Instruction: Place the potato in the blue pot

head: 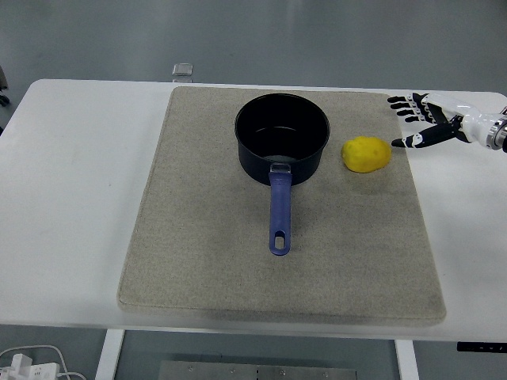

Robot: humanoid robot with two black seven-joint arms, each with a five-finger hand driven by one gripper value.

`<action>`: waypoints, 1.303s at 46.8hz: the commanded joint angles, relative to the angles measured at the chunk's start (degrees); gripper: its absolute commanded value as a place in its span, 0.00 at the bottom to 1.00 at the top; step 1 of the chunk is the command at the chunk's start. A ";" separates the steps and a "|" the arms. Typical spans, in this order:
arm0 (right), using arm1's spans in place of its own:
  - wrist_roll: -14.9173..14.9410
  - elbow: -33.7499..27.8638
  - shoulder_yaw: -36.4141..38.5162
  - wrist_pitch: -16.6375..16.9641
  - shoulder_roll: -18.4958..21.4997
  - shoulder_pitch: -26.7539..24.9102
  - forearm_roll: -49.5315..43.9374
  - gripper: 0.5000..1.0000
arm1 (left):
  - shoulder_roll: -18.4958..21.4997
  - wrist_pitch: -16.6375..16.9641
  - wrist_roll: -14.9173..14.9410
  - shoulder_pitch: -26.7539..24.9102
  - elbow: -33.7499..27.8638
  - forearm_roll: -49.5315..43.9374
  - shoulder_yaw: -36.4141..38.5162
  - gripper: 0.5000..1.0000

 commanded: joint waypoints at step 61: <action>0.00 38.40 4.29 -20.29 -11.30 9.96 -8.67 0.86 | 0.00 0.00 0.00 0.00 0.00 0.00 -0.03 0.98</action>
